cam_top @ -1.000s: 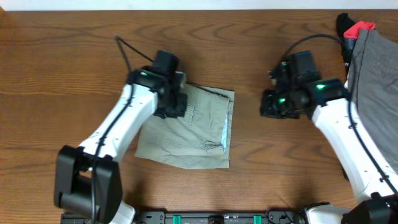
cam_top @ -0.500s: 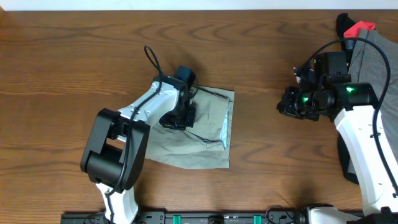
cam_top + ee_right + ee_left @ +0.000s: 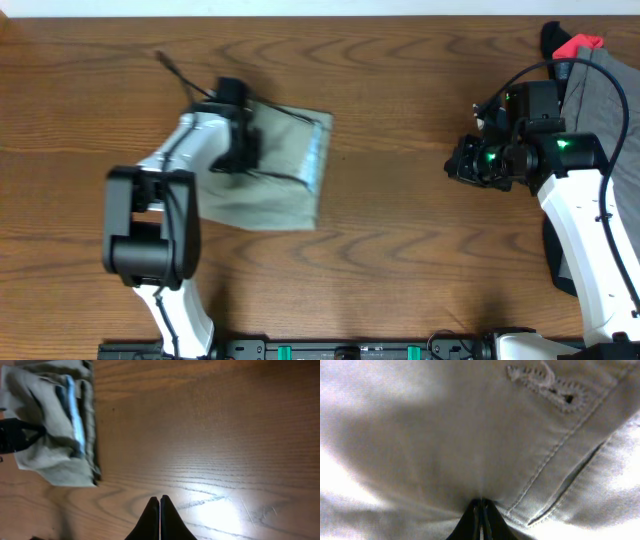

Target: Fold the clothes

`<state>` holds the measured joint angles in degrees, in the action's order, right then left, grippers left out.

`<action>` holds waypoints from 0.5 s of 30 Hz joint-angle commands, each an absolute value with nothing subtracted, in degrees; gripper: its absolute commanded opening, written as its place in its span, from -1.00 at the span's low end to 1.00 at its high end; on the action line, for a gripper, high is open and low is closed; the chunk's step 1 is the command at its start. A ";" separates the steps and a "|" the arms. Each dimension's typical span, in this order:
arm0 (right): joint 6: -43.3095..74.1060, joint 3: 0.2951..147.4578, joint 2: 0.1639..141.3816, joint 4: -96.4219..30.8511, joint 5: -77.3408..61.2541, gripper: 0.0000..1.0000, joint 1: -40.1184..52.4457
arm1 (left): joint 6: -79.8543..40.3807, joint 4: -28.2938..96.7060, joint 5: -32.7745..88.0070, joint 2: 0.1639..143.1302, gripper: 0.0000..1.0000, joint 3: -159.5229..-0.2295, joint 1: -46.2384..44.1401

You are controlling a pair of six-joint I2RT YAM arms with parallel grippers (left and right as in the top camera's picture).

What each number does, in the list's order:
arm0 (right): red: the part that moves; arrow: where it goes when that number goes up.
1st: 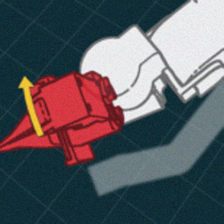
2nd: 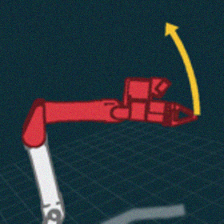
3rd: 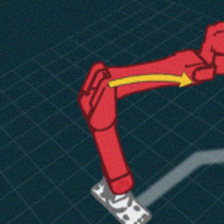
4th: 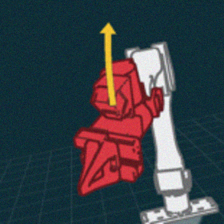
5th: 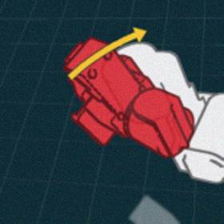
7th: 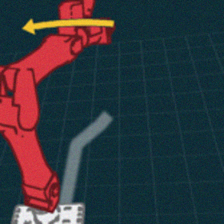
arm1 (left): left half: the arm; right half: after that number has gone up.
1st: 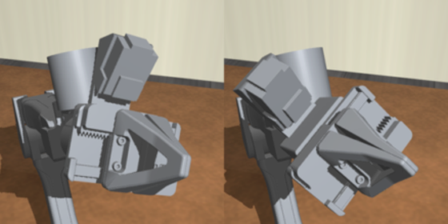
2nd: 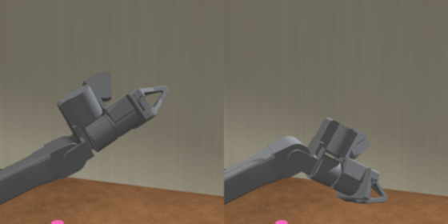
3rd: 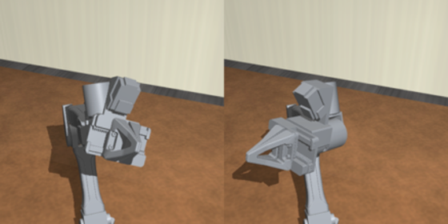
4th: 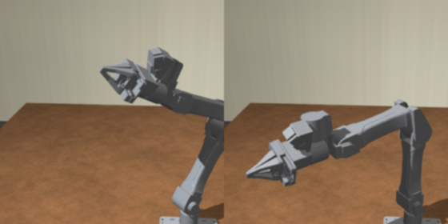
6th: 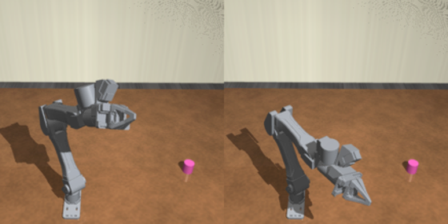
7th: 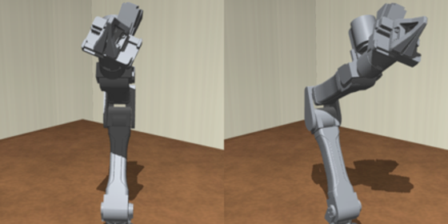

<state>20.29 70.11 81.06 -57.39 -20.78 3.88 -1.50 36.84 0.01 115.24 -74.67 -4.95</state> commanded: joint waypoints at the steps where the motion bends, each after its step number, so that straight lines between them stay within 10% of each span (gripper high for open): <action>1: 22.39 70.52 80.29 -56.69 -21.23 -0.96 3.33 | 5.52 34.11 -9.72 122.48 -0.88 -70.74 2.50; 15: 25.30 70.52 80.29 -56.51 -21.45 -0.98 3.36 | 11.84 29.17 -14.11 122.45 -0.88 -70.76 17.50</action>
